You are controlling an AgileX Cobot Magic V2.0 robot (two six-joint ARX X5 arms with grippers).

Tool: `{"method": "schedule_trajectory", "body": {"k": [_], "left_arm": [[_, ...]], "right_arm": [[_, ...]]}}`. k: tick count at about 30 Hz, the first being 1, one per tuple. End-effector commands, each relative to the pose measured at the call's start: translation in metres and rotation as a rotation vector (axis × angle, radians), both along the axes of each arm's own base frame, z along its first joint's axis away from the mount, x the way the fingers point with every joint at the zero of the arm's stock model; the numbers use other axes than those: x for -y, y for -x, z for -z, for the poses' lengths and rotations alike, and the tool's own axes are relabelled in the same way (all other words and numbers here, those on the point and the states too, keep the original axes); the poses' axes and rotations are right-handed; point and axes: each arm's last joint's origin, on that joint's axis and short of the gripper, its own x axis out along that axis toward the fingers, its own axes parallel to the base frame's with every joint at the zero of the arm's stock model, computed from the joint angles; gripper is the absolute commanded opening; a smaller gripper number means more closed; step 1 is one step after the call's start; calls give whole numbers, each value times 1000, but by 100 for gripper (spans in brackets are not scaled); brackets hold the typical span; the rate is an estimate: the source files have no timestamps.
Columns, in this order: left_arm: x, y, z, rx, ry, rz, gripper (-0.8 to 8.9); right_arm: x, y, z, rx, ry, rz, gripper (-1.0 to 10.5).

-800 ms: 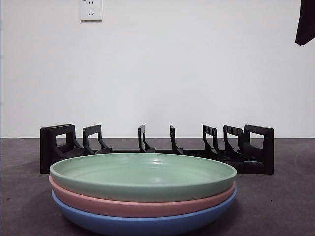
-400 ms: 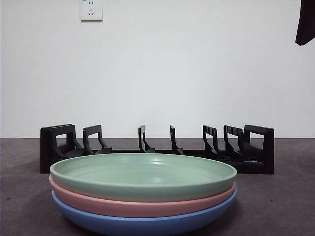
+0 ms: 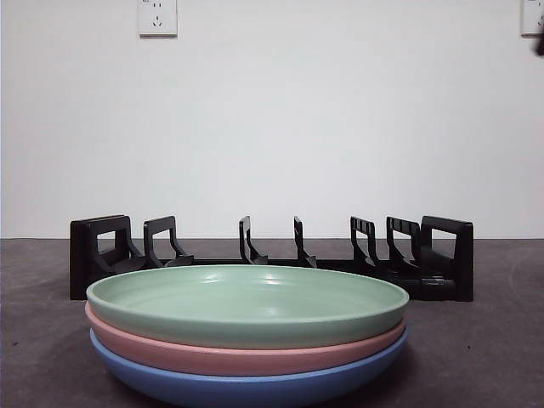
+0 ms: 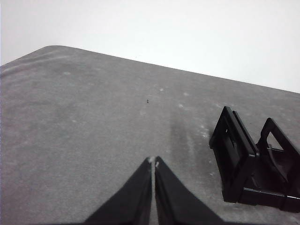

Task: Place the plate

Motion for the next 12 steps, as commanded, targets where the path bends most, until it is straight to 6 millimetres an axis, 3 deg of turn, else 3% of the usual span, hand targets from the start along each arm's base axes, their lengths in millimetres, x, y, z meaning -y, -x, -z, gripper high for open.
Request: {"method": "schedule_trajectory", "body": {"k": [1, 6, 12], "left_arm": [[0, -1, 5, -7, 5, 4, 7], [0, -1, 5, -7, 5, 4, 7], [0, -1, 5, -7, 5, 4, 7]], "right_arm": [[12, 15, 50, 71, -44, 60, 17], [27, 43, 105, 113, -86, 157, 17], [33, 60, 130, 183, -113, 212, 17]]}}
